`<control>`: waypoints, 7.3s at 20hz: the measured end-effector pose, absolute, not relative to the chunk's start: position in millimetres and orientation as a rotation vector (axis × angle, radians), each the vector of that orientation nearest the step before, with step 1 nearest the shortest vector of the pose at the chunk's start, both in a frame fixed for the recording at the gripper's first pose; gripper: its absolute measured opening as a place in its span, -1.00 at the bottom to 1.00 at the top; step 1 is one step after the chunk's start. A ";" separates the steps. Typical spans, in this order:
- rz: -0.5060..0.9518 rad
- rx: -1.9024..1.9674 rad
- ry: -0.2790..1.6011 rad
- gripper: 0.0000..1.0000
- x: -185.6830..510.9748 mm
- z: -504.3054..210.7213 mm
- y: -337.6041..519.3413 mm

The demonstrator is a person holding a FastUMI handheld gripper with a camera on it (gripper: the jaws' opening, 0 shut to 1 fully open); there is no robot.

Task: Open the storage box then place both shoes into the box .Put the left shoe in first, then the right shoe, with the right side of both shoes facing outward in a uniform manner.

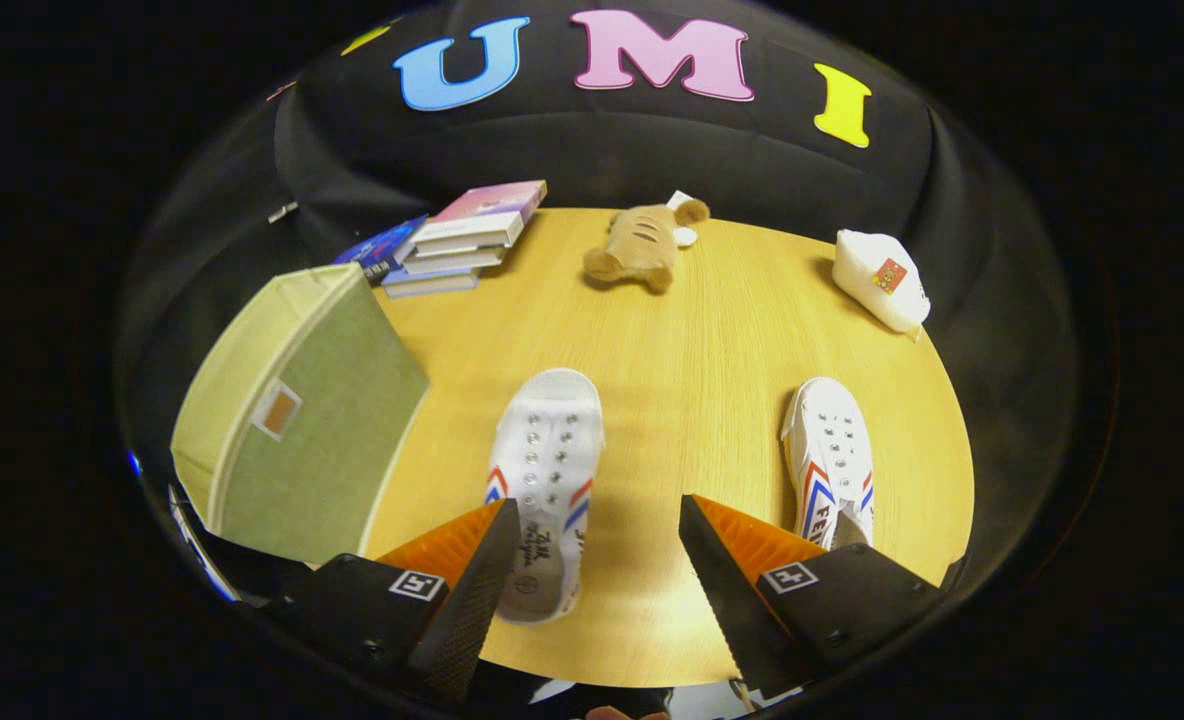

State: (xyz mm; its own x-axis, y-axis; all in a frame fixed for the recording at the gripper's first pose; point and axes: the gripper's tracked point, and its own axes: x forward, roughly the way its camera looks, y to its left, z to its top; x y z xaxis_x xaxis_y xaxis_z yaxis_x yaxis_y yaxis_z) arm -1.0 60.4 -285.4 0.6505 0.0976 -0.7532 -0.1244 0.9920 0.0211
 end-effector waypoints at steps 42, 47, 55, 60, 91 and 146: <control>0.286 0.335 0.826 -0.90 -5.3 -154.7 169.1; 0.399 0.390 0.818 -0.90 -10.1 -125.2 242.5; 0.374 0.366 0.861 -0.90 -6.2 -141.5 322.1; 0.354 0.344 0.891 -0.90 -7.6 -168.7 368.7; 0.158 0.004 0.672 0.99 -1.3 -178.2 63.0; 0.022 0.388 0.819 -0.89 -23.8 -162.8 86.4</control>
State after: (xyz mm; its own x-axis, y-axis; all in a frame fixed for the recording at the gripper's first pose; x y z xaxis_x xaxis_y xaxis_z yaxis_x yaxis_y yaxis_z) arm -23.8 86.4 -162.8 0.6867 0.1672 -0.7074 0.1296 0.9294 0.3455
